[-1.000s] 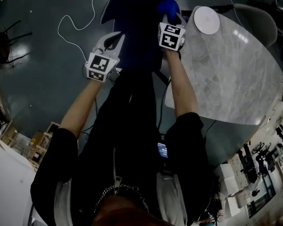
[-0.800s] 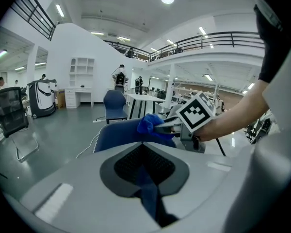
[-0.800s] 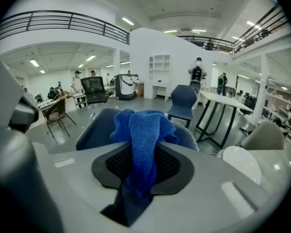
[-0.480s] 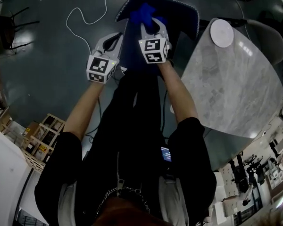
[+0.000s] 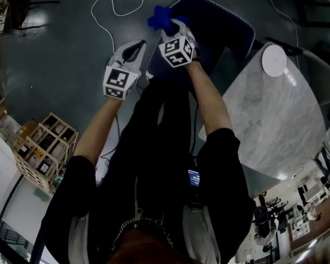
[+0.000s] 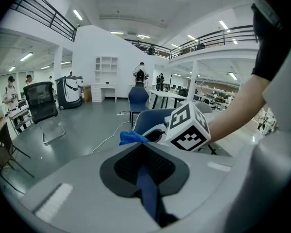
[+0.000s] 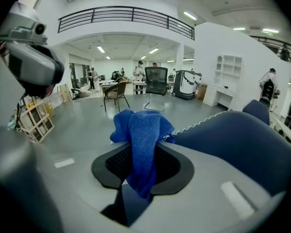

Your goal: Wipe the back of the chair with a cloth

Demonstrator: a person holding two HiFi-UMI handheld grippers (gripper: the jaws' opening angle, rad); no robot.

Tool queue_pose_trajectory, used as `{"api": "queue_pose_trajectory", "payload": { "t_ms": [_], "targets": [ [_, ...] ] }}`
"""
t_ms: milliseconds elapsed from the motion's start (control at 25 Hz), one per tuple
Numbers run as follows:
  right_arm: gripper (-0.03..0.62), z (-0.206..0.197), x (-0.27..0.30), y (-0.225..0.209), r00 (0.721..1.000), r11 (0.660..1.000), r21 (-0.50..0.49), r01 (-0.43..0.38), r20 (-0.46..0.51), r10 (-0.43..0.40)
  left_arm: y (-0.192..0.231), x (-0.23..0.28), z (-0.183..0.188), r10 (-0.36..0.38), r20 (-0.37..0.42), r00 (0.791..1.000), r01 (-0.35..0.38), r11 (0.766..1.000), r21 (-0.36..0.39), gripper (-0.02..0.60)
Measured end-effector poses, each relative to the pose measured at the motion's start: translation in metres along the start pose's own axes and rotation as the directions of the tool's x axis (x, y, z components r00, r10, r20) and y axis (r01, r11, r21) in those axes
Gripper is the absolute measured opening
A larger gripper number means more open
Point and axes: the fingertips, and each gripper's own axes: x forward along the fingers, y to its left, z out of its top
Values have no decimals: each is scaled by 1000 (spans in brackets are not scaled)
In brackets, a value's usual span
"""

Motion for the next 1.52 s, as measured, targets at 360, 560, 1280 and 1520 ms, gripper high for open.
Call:
{"api": "queue_pose_trajectory", "payload": {
  "t_ms": [360, 560, 1280, 1520],
  "targets": [
    [100, -11, 14, -43, 997, 993, 97, 74, -40, -70, 4, 9, -15, -1, -19, 1000, 1, 1000, -25, 3],
    [100, -14, 10, -45, 997, 991, 108, 79, -35, -76, -2, 15, -9, -26, -21, 999, 25, 1000, -17, 3],
    [98, -70, -31, -108, 970, 945, 226, 235, -118, -213, -31, 53, -4, -131, -41, 990, 133, 991, 30, 3],
    [98, -97, -54, -124, 950, 912, 274, 305, -160, -269, -47, 61, -5, -165, -58, 985, 168, 984, 52, 3]
  ]
}}
